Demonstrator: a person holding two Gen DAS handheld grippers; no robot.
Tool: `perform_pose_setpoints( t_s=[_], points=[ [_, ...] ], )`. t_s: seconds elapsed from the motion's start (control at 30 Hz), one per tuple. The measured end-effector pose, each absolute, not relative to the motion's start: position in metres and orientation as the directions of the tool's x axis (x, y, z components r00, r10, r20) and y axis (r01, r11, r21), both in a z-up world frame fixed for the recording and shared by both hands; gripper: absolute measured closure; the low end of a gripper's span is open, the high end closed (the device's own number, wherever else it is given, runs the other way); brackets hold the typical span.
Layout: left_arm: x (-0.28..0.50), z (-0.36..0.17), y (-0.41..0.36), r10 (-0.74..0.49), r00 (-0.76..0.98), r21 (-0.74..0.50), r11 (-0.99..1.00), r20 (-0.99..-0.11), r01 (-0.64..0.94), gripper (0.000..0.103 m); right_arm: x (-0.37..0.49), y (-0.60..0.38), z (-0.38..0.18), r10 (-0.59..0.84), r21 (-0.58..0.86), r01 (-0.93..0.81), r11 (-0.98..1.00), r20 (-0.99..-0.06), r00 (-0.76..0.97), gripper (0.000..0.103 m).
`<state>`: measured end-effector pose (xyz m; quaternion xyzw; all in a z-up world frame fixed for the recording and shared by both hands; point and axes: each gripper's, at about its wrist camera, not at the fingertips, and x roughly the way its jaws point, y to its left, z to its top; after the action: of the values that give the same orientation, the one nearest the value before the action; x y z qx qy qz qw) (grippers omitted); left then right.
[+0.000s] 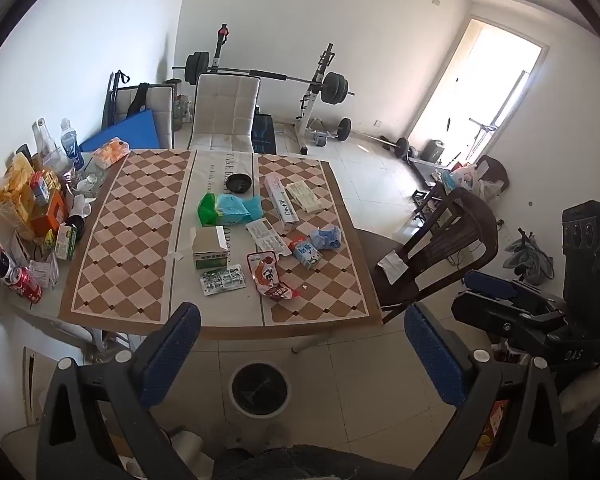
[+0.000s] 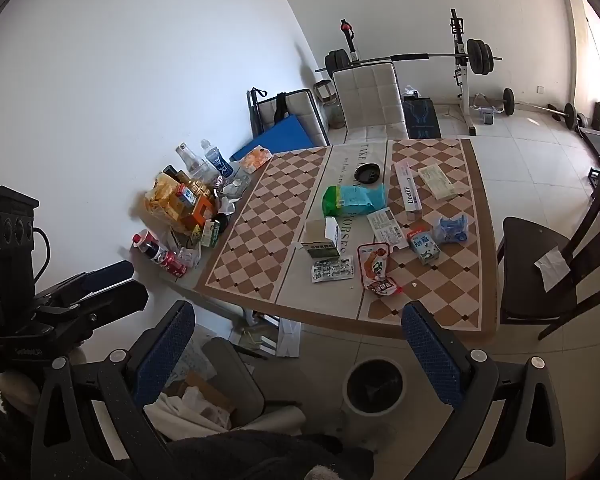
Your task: Collect trash
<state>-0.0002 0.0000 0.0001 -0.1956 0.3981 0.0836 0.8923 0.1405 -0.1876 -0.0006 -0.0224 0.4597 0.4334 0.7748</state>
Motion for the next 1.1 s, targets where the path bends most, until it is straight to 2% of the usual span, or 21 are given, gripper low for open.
perform_pose_setpoints(
  t_s=[1.1],
  points=[
    [0.012, 0.010, -0.007, -0.020, 0.673, -0.292, 0.910, -0.739, -0.294, 0.000, 0.148, -0.193, 0.000, 0.648, 0.360, -0.692, 0.626, -0.734, 0.204, 0.000]
  ],
)
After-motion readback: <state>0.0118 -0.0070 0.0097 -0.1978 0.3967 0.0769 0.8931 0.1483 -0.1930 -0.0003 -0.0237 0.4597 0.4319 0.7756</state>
